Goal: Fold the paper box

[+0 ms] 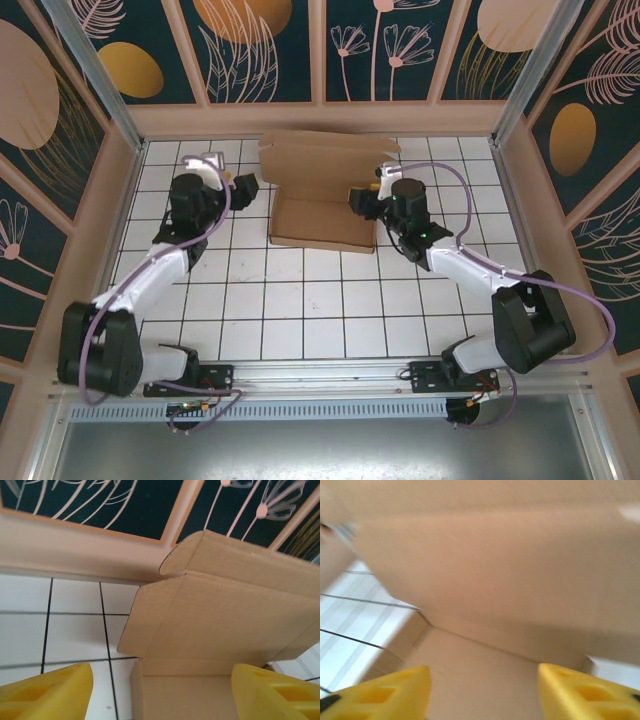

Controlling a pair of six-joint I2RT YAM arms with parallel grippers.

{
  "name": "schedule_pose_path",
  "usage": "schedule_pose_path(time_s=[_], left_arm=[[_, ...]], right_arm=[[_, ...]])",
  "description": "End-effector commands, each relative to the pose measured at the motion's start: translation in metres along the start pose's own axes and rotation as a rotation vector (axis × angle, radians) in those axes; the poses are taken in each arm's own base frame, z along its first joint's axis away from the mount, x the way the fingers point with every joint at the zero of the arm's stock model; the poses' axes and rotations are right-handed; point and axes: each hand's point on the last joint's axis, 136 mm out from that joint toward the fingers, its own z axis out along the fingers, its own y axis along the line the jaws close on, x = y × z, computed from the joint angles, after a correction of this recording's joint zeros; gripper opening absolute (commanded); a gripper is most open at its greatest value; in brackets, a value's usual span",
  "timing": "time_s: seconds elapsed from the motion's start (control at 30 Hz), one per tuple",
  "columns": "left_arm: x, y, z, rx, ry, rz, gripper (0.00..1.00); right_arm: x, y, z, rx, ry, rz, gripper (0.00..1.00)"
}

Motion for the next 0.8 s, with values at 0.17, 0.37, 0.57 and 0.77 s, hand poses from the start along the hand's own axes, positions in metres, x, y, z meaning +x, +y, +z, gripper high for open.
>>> schedule_pose_path(time_s=[0.17, 0.37, 0.57, 0.77], left_arm=[[-0.014, 0.016, 0.048, 0.106, -0.055, 0.175, 0.76], [-0.004, 0.028, 0.084, 0.190, -0.003, 0.222, 0.75], [0.002, 0.033, 0.099, 0.271, 0.047, 0.255, 0.73], [0.010, 0.053, 0.109, 0.211, 0.035, 0.264, 0.72]], right_arm=[[-0.034, 0.004, 0.000, -0.133, -0.131, -0.221, 0.46], [-0.037, -0.051, -0.012, -0.174, -0.178, -0.439, 0.51], [-0.030, -0.100, 0.004, -0.150, -0.102, -0.465, 0.49], [-0.027, -0.123, 0.021, -0.177, -0.113, -0.427, 0.56]])
